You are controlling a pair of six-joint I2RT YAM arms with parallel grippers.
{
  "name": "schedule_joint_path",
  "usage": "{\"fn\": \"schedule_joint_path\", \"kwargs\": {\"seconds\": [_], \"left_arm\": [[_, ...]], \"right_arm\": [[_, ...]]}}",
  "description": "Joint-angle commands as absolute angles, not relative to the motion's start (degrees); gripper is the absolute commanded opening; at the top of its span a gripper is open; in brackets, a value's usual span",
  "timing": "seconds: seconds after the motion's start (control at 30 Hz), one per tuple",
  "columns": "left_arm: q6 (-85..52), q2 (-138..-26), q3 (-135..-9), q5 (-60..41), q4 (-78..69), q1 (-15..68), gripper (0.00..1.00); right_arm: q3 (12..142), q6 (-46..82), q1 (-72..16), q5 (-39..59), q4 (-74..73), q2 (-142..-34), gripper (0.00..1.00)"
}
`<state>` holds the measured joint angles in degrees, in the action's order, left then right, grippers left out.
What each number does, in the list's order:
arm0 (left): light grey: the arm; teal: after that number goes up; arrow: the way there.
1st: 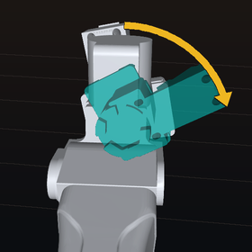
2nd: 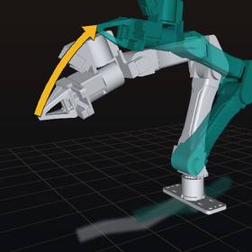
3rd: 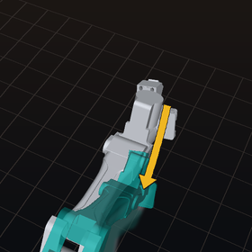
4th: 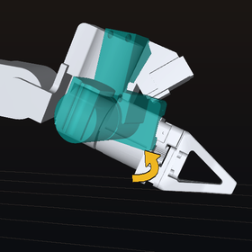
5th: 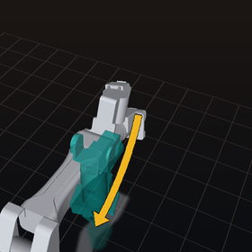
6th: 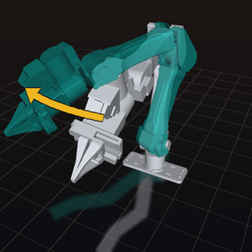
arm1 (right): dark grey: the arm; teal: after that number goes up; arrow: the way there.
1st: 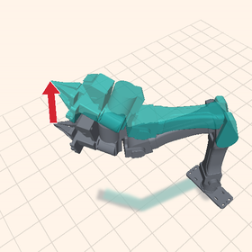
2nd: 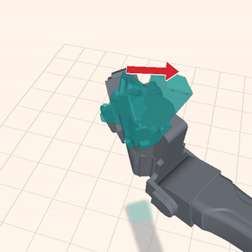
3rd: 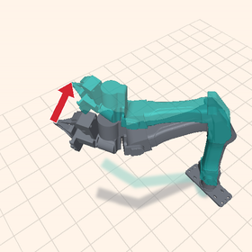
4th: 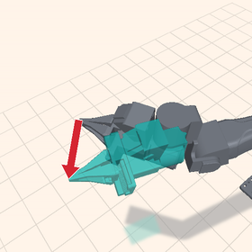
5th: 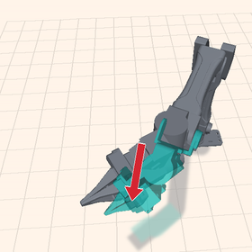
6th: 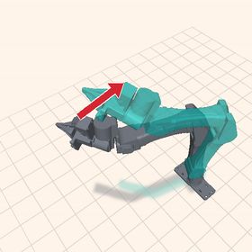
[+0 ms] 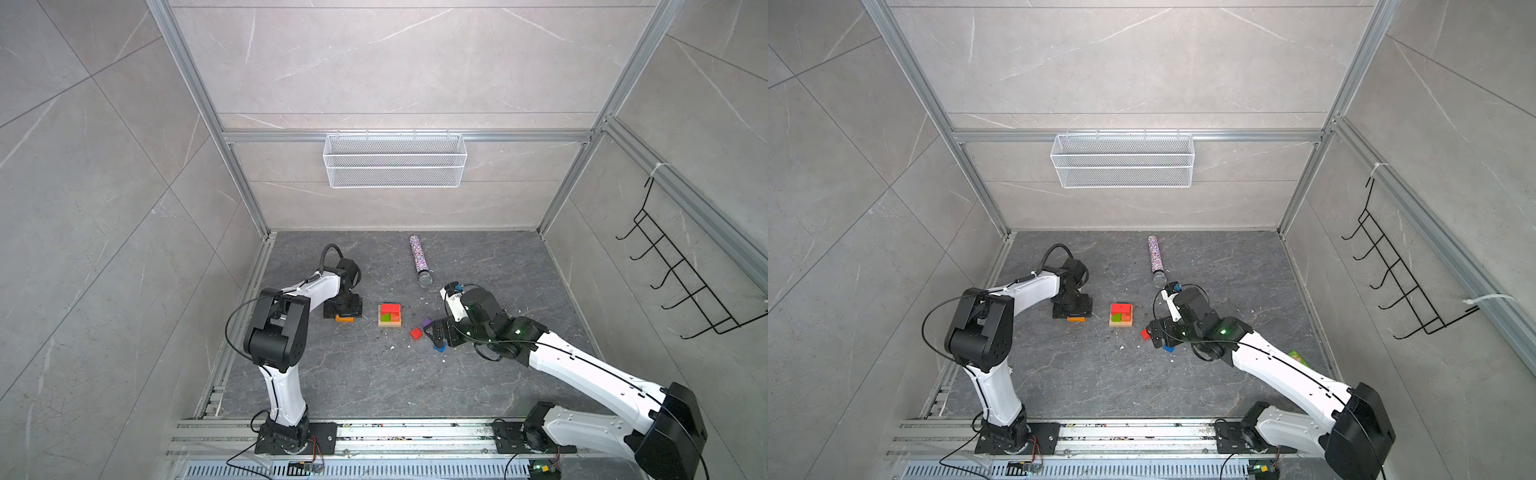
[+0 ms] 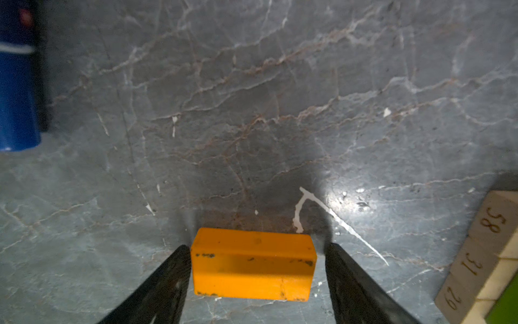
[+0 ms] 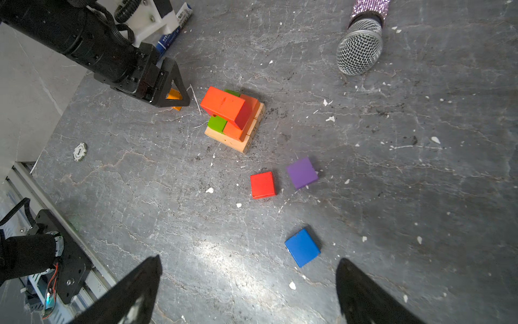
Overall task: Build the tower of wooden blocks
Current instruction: 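Lower the left gripper around the orange-yellow bar and close it, then lift the orange-yellow bar with the left gripper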
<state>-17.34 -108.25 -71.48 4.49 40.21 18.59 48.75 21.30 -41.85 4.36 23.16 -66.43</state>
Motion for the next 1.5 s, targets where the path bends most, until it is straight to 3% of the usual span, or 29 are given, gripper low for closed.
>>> {"fn": "schedule_joint_path", "kwargs": {"seconds": [0.0, 0.6, 1.07, 1.13, 1.33, 1.47], "left_arm": [[-16.9, -108.8, -71.5, 5.5, 40.2, 18.3, 0.78], [-19.0, -108.4, -70.8, 6.7, 41.8, 18.4, 0.73], [-23.8, -106.4, -70.4, 5.6, 44.2, 18.6, 0.61], [-23.9, -106.7, -70.4, 5.6, 44.3, 18.6, 0.62], [-23.1, -106.8, -70.5, 5.5, 44.6, 18.6, 0.8], [-21.6, -107.1, -70.5, 5.3, 44.4, 18.6, 0.8]], "right_arm": [[49.9, 20.5, -42.1, 4.5, 24.0, -66.9, 0.99], [49.5, 20.9, -42.1, 4.0, 24.0, -66.8, 0.98], [49.3, 21.3, -42.2, 4.2, 23.9, -66.4, 0.98], [49.3, 21.4, -42.2, 4.1, 24.0, -66.3, 0.98], [49.2, 21.3, -42.2, 4.0, 24.2, -66.0, 0.98], [49.5, 21.3, -42.2, 4.0, 24.3, -66.2, 0.98]]}}
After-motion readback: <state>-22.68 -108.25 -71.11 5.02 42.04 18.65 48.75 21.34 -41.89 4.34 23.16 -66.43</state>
